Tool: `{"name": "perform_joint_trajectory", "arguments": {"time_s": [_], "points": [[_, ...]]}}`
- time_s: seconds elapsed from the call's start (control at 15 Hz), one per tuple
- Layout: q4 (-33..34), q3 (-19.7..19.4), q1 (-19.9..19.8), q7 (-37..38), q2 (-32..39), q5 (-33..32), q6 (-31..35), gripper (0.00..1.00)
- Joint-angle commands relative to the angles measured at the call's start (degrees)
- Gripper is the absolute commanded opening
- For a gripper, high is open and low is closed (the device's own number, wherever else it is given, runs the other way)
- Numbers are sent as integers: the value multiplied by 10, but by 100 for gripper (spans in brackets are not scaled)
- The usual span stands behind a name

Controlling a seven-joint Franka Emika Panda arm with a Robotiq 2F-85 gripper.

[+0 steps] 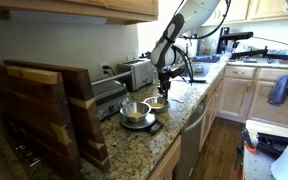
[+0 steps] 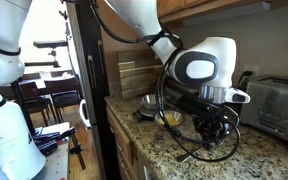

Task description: Use the spoon to transfer one spoon of contents from the left bowl to the right bowl

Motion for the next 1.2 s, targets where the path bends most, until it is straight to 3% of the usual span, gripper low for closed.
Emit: {"name": "perform_joint_trajectory", "arguments": {"time_s": [0.0,0.33,1.13], "points": [[2,18,-24,-20,2,20,-9,4],[-5,22,-29,-29,-15,28,-22,4],[-32,12,17,-81,-153,-48,-166,4]]}}
